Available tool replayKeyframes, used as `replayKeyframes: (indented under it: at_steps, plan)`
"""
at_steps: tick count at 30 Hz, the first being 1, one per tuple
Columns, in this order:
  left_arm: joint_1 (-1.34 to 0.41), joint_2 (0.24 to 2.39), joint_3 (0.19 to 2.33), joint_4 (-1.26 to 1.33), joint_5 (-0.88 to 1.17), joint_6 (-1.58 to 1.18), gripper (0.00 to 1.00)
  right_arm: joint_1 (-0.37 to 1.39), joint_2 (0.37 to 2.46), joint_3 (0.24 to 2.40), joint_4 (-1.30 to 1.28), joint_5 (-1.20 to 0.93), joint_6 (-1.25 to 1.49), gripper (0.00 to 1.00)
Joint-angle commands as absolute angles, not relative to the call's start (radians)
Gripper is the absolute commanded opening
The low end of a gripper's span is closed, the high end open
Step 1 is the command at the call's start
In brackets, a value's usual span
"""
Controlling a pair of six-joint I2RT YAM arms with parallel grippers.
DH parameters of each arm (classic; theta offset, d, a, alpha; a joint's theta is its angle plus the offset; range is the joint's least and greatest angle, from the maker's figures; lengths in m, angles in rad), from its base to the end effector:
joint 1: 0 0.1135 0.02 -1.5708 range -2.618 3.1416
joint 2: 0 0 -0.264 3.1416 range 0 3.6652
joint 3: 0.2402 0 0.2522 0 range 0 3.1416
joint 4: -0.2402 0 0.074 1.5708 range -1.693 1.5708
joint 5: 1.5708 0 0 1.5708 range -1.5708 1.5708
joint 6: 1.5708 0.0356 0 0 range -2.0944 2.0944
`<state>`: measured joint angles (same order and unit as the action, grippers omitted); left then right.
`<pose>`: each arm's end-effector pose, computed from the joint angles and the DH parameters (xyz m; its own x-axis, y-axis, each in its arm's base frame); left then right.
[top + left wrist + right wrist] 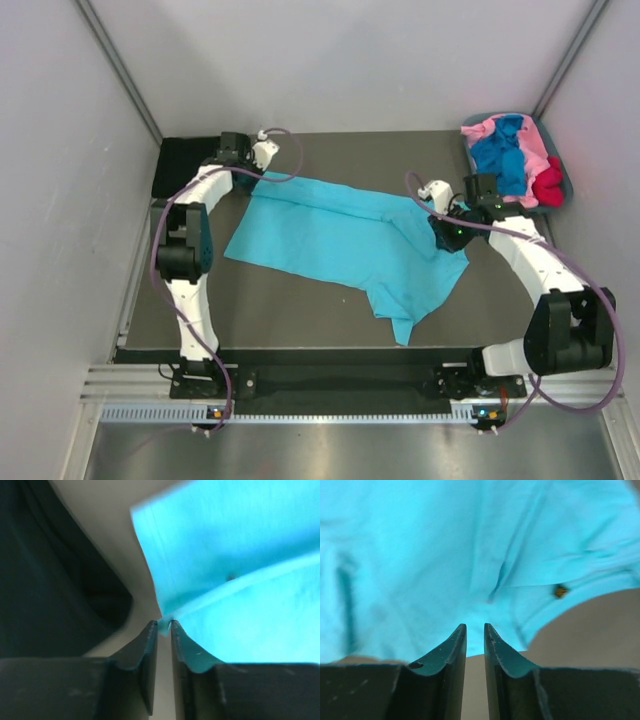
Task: Fold and stack the t-shirts
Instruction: Fold the tshirt
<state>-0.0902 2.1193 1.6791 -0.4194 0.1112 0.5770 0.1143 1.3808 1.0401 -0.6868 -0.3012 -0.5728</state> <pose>0.4739 -0.0468 0.2058 -0.5442 0.5936 -0.5929 0.5471 0.7868 0.2856 0.2739 0.0421 0.2550 -0.5731 -0.5868 -0.5721 -0.6805 0.7297 -0.0668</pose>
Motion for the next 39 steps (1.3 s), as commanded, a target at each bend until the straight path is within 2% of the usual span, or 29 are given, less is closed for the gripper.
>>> replayKeyframes:
  at_steps: [1,3,6,12,15,18,24,39]
  plan:
    - [-0.072,1.991,1.611,-0.403,0.068,0.548,0.27,0.153,1.301,1.025,-0.821,-0.466,-0.587,0.24]
    - [-0.072,1.928,1.550,-0.318,0.063,0.548,0.35,0.152,1.276,1.031,-0.830,-0.477,-0.594,0.28]
    - [-0.075,1.916,1.560,-0.235,0.100,0.539,0.40,0.152,1.298,1.071,-0.784,-0.457,-0.588,0.27]
    - [-0.109,2.084,1.779,-0.411,0.120,0.508,0.38,0.152,1.471,1.187,-0.701,-0.419,-0.569,0.23]
    - [-0.117,2.177,1.900,-0.529,0.156,0.482,0.34,0.149,1.580,1.253,-0.680,-0.381,-0.571,0.22]
    - [-0.117,2.243,1.971,-0.566,0.167,0.428,0.30,0.144,1.675,1.327,-0.663,-0.370,-0.563,0.24]
    - [-0.117,2.256,1.959,-0.554,0.190,0.385,0.29,0.146,1.822,1.469,-0.640,-0.357,-0.537,0.32]
    - [-0.115,2.206,1.919,-0.554,0.216,0.364,0.29,0.138,1.985,1.543,-0.686,-0.360,-0.561,0.35]
